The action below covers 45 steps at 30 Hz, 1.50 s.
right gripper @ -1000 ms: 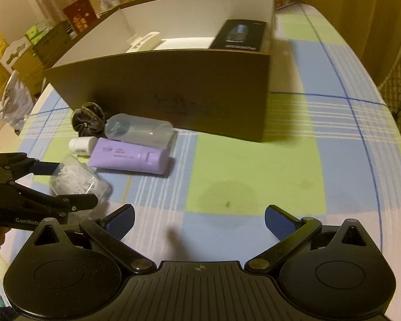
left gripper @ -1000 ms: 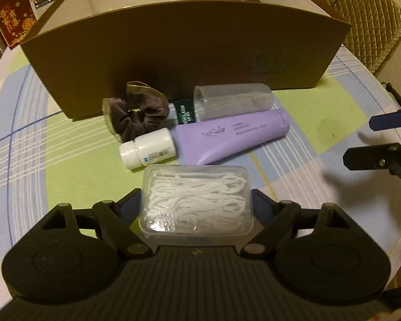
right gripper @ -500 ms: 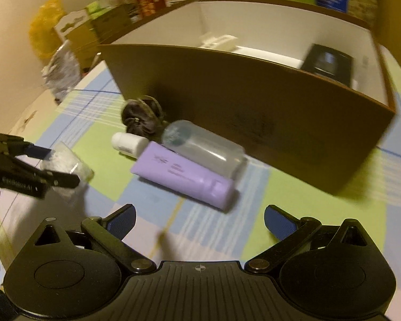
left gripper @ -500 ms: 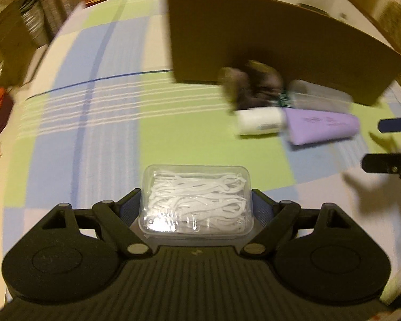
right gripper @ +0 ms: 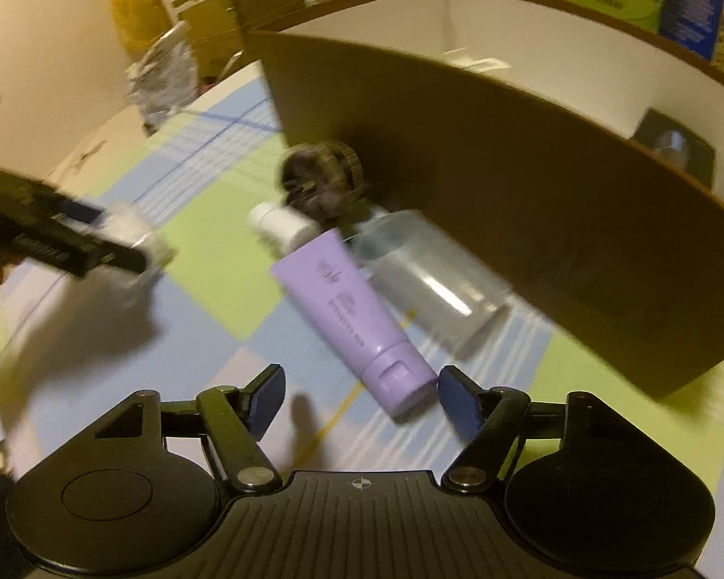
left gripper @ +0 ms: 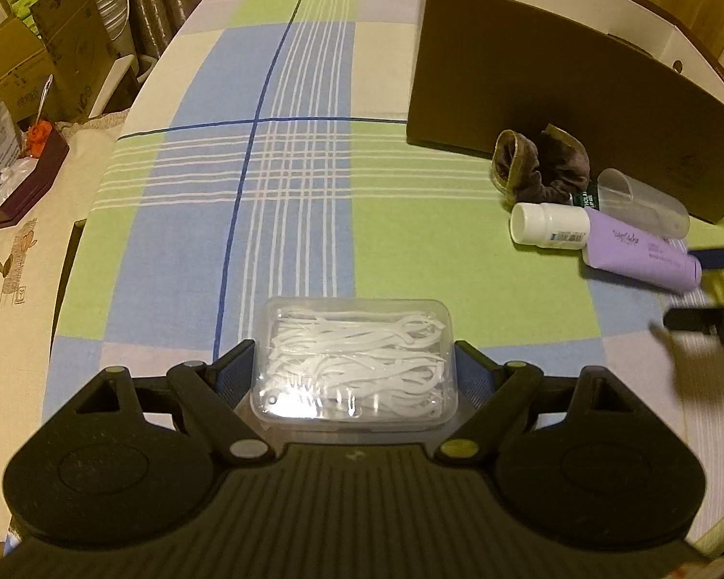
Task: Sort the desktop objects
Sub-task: 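Grasp the purple tube with the right tool while the left tool holds the floss box, then carry the purple tube with the right tool into the brown box while the left tool carries the floss box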
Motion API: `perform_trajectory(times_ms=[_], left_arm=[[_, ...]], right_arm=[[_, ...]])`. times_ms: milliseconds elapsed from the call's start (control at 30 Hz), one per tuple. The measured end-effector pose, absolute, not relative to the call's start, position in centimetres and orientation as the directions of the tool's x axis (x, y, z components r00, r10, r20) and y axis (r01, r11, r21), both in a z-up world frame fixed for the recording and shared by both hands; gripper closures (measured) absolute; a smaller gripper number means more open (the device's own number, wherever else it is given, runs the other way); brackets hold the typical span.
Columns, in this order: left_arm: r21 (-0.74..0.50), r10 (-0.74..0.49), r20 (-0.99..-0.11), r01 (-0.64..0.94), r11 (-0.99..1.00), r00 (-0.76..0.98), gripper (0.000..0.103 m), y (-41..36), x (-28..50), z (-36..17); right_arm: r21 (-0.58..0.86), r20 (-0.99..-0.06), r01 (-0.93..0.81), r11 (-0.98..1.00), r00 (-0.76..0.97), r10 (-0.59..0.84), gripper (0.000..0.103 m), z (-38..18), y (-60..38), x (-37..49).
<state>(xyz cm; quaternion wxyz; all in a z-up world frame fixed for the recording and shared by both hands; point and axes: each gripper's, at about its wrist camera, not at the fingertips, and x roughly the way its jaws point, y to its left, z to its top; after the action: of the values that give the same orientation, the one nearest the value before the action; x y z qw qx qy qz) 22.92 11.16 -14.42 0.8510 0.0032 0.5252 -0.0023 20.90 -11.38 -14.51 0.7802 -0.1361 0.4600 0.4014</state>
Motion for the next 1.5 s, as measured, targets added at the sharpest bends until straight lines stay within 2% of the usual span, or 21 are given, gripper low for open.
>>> perform_trajectory(times_ms=[233, 267, 300, 500, 767, 1133, 1500], left_arm=[[0.005, -0.005, -0.894, 0.02, 1.0, 0.447, 0.02, 11.1, 23.1, -14.5], [0.005, -0.005, -0.894, 0.021, 1.0, 0.448, 0.02, 11.1, 23.2, -14.5], [0.006, -0.005, -0.894, 0.023, 1.0, 0.448, 0.02, 11.1, 23.2, -14.5], [0.004, -0.009, -0.892, 0.028, 1.0, 0.452, 0.02, 11.2, 23.0, -14.5], [0.002, -0.016, -0.891, 0.039, 0.999, 0.454, 0.02, 11.1, 22.5, -14.5], [0.032, 0.0, -0.893, 0.065, 0.997, 0.45, 0.02, 10.4, 22.7, -14.9], [0.043, -0.005, -0.888, 0.094, 0.995, 0.46, 0.02, 9.6, 22.9, -15.1]], right_arm=[[0.12, -0.817, -0.75, 0.65, 0.297, 0.495, 0.039, -14.5, -9.9, 20.4], [0.116, -0.816, -0.755, 0.645, 0.298, 0.496, 0.047, -14.7, -9.6, 20.5], [0.11, -0.819, -0.763, 0.637, 0.294, 0.493, 0.061, -14.9, -9.1, 20.6], [0.098, -0.833, -0.773, 0.627, 0.281, 0.477, 0.073, -15.2, -8.6, 19.9], [0.143, -0.878, -0.69, 0.709, 0.242, 0.414, 0.075, -14.9, -11.4, 18.1], [0.016, -0.857, -0.698, 0.716, 0.359, 0.37, 0.069, -15.2, -8.8, 18.0], [0.023, -0.874, -0.686, 0.727, 0.339, 0.348, 0.07, -15.0, -9.0, 17.9]])
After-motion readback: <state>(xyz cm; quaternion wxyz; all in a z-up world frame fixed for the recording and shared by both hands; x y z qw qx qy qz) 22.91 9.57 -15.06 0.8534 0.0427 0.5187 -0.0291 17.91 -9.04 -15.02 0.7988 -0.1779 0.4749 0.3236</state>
